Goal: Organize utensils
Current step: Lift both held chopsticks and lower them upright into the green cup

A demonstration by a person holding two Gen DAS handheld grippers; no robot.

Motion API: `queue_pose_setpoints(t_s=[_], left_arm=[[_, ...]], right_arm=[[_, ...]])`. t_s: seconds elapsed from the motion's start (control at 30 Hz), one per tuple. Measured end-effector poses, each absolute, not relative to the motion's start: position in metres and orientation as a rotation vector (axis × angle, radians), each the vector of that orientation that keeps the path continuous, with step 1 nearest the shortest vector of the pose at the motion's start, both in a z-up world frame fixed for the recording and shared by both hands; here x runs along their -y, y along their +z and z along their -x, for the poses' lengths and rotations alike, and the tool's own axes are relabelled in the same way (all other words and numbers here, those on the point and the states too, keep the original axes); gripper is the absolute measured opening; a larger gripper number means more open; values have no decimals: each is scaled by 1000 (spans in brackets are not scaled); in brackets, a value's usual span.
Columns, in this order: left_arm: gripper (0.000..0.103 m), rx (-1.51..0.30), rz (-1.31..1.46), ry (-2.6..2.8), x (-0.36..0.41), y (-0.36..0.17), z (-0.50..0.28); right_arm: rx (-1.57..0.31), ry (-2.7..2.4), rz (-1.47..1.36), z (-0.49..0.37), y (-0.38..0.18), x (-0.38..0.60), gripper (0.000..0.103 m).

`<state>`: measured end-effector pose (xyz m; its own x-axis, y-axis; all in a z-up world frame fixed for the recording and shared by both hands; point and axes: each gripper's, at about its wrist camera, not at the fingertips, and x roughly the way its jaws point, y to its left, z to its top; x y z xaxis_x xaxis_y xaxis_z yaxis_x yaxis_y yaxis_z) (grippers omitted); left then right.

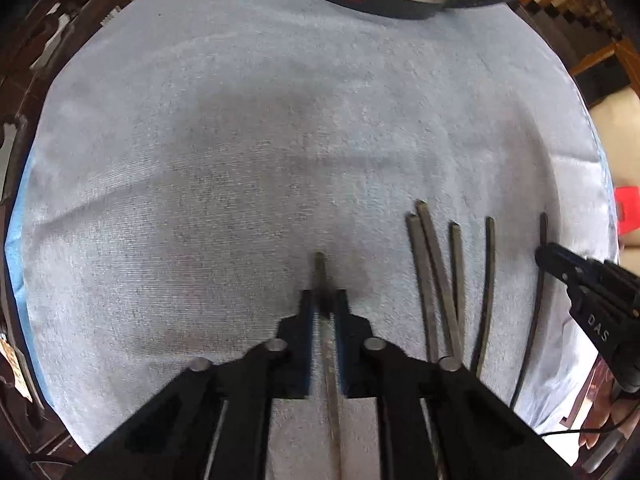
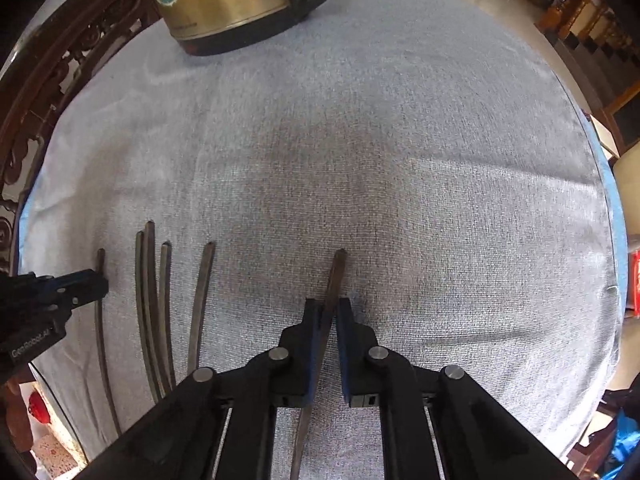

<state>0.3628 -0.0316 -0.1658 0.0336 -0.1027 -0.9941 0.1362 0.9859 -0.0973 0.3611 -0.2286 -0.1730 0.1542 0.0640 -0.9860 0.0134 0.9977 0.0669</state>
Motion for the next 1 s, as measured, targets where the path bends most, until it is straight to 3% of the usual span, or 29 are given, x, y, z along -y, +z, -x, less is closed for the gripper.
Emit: queue_pose_setpoints(t_s=[0.23, 0.43, 0.67, 1.0], left_arm=[[5, -1449, 69, -162, 3, -144, -340], [5, -1256, 102, -188, -8, -80, -294], [5, -922, 55, -195, -21, -6, -215], [5, -662, 58, -185, -32, 40, -122]], right_arm=[[-1363, 57, -136, -340, -157, 248, 7], [-1228, 98, -201, -301, -117, 262, 7], [-987, 124, -225, -231, -60, 262, 7], [-642, 117, -232, -129, -1, 250, 7]])
